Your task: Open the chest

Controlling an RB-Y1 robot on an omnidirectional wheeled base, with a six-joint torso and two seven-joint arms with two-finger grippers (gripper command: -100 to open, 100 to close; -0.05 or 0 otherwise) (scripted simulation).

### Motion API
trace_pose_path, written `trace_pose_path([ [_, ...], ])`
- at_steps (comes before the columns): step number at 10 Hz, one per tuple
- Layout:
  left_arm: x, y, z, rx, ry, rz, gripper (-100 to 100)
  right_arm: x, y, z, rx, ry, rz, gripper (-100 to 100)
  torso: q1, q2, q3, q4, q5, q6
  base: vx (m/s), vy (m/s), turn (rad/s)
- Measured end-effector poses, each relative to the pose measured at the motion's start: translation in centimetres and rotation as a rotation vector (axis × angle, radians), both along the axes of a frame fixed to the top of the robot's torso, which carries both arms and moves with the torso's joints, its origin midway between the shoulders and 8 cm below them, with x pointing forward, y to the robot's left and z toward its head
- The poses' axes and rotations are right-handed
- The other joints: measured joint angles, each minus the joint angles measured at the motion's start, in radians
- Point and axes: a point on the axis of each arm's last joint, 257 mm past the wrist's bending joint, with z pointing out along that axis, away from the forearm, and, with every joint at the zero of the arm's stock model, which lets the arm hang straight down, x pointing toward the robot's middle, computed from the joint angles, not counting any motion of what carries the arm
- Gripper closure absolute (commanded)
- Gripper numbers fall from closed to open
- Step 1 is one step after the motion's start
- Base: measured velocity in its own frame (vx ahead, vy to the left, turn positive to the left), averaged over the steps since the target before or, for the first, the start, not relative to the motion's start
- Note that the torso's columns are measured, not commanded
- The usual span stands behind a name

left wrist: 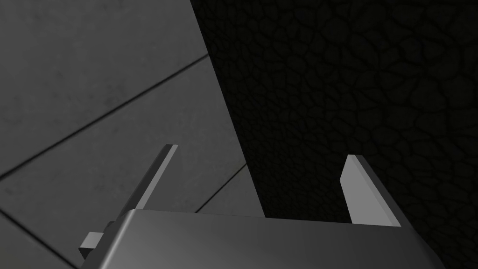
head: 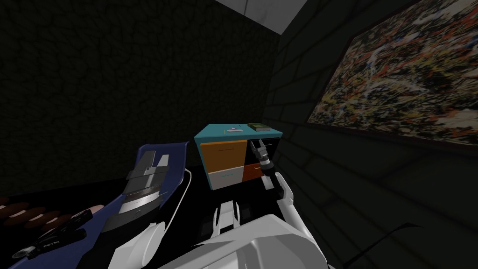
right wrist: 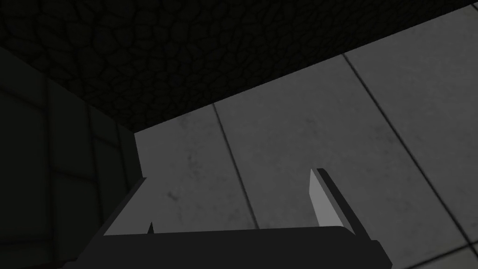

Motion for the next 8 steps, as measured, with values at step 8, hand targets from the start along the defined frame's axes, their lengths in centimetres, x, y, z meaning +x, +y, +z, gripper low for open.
trace_pose_path([
  [8, 0.0, 0.0, 0.0, 0.000, 0.000, 0.000, 0, 2.7, 0.1, -1.7, -0.214, -0.020, -0.171, -100, -0.002, 0.001, 0.000, 0.000, 0.000, 0.000, 0.008, 0.087, -0.041],
])
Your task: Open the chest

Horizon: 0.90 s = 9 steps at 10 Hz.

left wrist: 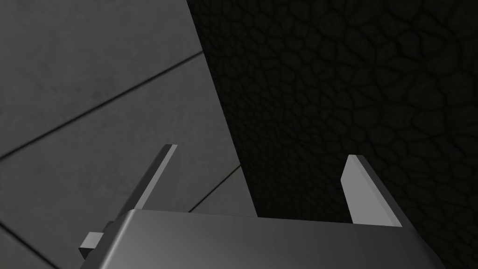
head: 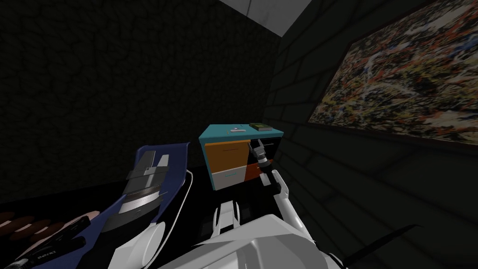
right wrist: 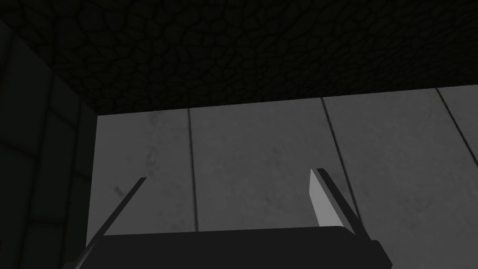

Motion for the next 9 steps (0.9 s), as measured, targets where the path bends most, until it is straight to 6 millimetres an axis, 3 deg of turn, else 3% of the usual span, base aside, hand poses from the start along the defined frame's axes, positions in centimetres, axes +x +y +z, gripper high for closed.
trace_pose_path([
  [9, 0.0, 0.0, 0.0, 0.000, 0.000, 0.000, 0, 3.3, -0.3, -3.3, -0.258, 0.007, -0.192, -100, -0.002, 0.000, 0.000, 0.000, -0.001, 0.000, 0.012, 0.094, -0.043],
])
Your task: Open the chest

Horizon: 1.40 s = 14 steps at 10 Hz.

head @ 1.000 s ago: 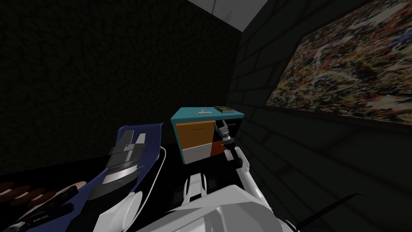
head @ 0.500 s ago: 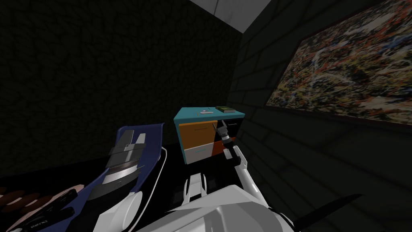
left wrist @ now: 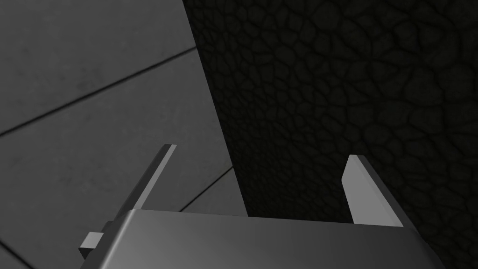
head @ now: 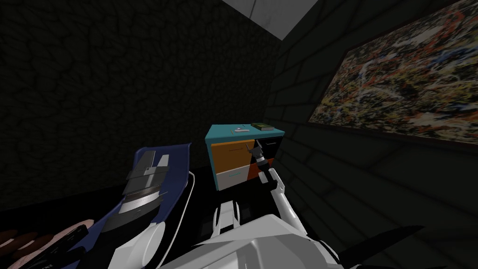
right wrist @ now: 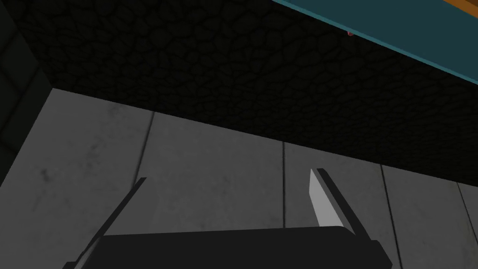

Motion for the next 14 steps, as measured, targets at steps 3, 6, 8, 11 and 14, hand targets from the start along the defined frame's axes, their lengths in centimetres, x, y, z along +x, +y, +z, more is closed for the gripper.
trace_pose_path([
  [3, 0.0, 0.0, 0.0, 0.000, 0.000, 0.000, 0, 1.5, -0.1, -1.6, -0.093, 0.014, -0.066, -100, 0.002, 0.001, 0.001, 0.000, 0.000, 0.000, 0.004, 0.095, -0.047],
  [6, 0.0, 0.0, 0.0, 0.000, 0.000, 0.000, 0, 2.4, -0.3, -3.1, -0.179, 0.027, -0.125, -100, 0.001, 0.000, 0.000, 0.000, 0.000, 0.000, 0.013, 0.098, -0.051],
  [8, 0.0, 0.0, 0.0, 0.000, 0.000, 0.000, 0, 3.1, -0.5, -4.3, -0.236, 0.038, -0.160, -100, 0.001, 0.000, 0.000, 0.000, 0.000, 0.000, 0.022, 0.098, -0.046],
  [11, 0.0, 0.0, 0.0, 0.000, 0.000, 0.000, 0, 4.3, -0.7, -6.2, -0.321, 0.062, -0.212, -100, 0.001, 0.001, 0.001, 0.000, 0.000, 0.000, 0.006, 0.085, -0.047],
  [14, 0.0, 0.0, 0.0, 0.000, 0.000, 0.000, 0, 5.5, -0.9, -8.4, -0.413, 0.090, -0.261, -100, 0.004, 0.000, 0.000, 0.000, 0.001, 0.000, 0.008, 0.116, -0.063],
])
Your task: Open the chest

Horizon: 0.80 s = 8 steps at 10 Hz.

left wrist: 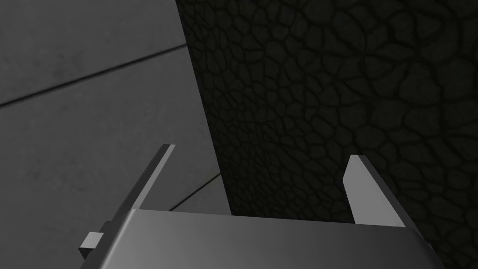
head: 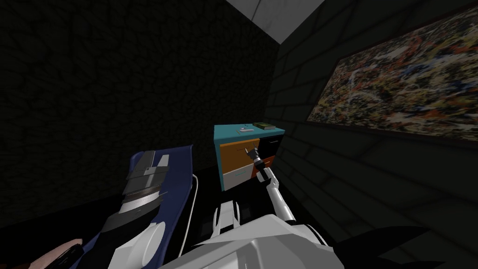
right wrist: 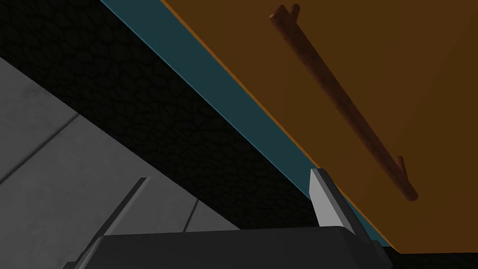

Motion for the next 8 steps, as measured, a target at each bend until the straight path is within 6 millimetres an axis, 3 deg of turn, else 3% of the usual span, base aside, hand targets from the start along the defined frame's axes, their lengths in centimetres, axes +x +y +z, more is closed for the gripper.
trace_pose_path([
  [8, 0.0, 0.0, 0.0, 0.000, 0.000, 0.000, 0, 2.0, -0.4, -6.2, -0.241, 0.090, -0.106, -100, -0.003, 0.001, 0.001, 0.000, -0.001, 0.000, 0.006, 0.100, -0.057],
])
